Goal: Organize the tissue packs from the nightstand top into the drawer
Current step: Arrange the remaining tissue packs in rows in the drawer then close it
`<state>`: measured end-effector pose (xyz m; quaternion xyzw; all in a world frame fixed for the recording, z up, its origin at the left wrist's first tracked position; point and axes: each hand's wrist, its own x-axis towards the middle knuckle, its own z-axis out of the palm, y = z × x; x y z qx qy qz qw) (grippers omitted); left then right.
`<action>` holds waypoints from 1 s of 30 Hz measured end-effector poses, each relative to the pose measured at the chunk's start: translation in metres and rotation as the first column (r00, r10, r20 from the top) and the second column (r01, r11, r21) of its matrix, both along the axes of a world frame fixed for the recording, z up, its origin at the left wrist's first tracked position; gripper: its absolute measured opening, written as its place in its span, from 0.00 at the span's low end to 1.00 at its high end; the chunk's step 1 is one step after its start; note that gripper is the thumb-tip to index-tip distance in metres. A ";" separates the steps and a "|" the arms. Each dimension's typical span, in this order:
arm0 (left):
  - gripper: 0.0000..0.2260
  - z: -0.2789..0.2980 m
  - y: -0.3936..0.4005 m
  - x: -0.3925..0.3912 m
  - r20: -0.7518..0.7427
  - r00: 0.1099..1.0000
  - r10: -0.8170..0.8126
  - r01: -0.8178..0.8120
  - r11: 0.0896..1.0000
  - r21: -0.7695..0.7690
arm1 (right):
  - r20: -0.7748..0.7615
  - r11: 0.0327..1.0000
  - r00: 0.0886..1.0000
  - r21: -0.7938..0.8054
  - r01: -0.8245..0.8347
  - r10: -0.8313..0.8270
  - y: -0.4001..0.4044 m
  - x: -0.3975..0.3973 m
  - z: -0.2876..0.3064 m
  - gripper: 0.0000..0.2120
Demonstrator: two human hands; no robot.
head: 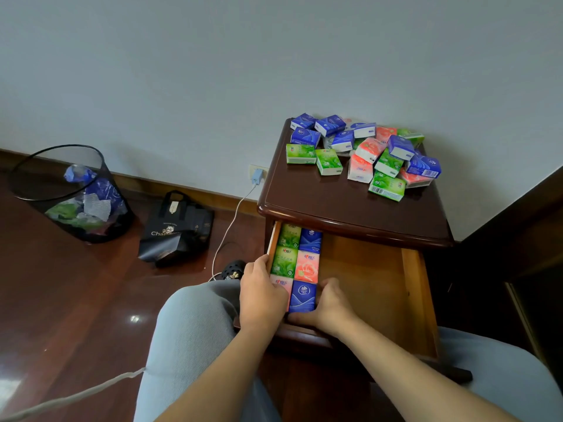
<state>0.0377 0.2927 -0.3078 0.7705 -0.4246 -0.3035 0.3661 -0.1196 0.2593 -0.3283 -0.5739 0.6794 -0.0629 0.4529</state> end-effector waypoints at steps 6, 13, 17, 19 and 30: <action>0.28 -0.001 0.006 -0.001 0.012 1.000 -0.004 0.003 1.000 0.019 | -0.071 0.998 0.997 -0.058 -0.031 0.027 0.003 0.010 -0.007 0.45; 0.28 -0.002 0.006 0.000 0.026 1.000 -0.009 0.008 1.000 0.026 | -0.102 0.995 0.994 -0.094 -0.038 0.028 0.001 0.010 -0.012 0.45; 0.31 -0.002 0.006 0.001 0.083 0.994 -0.072 0.066 0.995 0.072 | -0.086 0.996 0.996 -0.078 -0.041 0.035 0.001 0.010 -0.010 0.48; 0.33 -0.001 0.005 0.001 0.079 0.993 -0.091 0.083 0.992 0.097 | -0.087 0.997 0.996 -0.074 -0.034 0.027 0.002 0.011 -0.009 0.50; 0.28 0.005 0.000 -0.005 0.155 0.985 -0.073 0.066 0.997 0.050 | -0.240 0.997 0.971 -0.083 0.000 -0.020 -0.007 0.011 0.017 0.42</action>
